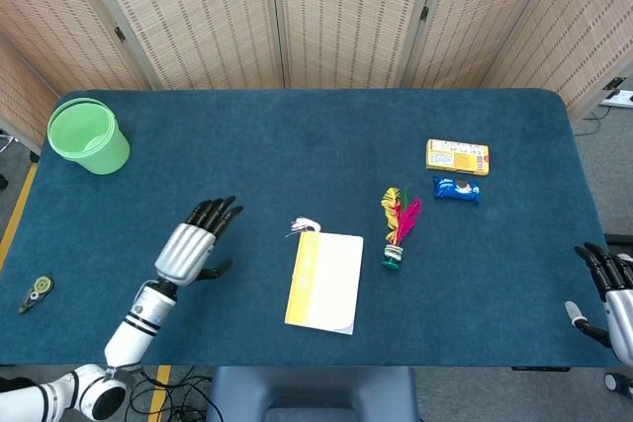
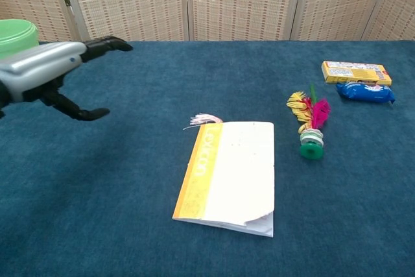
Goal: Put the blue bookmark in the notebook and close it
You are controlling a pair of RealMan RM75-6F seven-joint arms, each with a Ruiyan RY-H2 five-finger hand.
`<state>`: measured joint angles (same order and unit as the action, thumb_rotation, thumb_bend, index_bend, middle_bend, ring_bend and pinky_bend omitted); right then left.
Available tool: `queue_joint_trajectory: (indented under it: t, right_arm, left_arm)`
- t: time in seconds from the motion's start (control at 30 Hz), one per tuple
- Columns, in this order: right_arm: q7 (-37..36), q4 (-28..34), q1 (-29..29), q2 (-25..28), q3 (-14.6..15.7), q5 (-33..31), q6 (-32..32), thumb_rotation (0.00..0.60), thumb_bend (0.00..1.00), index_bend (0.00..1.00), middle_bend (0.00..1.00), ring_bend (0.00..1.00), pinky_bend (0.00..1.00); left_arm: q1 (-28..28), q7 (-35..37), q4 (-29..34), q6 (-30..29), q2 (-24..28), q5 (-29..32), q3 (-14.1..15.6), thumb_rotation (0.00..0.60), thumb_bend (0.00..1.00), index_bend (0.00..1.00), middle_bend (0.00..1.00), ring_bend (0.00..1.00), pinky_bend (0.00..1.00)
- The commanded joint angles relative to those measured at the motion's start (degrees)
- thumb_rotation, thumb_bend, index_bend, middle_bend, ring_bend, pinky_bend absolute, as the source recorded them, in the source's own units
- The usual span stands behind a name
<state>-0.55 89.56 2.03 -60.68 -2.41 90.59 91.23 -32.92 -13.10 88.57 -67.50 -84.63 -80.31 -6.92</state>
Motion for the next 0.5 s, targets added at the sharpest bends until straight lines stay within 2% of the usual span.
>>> queue_joint_trajectory:
  t: [0.03, 0.3, 0.5]
  right_arm:
    - [-0.6, -0.6, -0.5, -0.3, 0.1, 0.5, -0.6, 0.600, 0.21, 0.14, 0.13, 0.13, 0.22]
    - [-4.6, -2.2, -2.4, -0.6, 0.3, 1.2, -2.8, 0.600, 0.22, 0.14, 0.13, 0.12, 0.22]
    - [-7.2, -3.7, -4.2, -1.0, 0.5, 1.8, -4.9, 0.600, 0.24, 0.14, 0.13, 0.12, 0.22]
  left_arm:
    - [2.6, 0.6, 1.4, -2.1, 2.3, 1.9, 0.3, 0.600, 0.31, 0.00, 0.00, 0.00, 0.11]
    - [9.5, 0.4, 4.1, -7.9, 7.5, 3.5, 3.3, 0.600, 0.31, 0.00, 0.00, 0.00, 0.11]
    - [14.5, 0.0, 6.3, -13.5, 10.6, 2.2, 5.3, 0.600, 0.31, 0.00, 0.00, 0.00, 0.11]
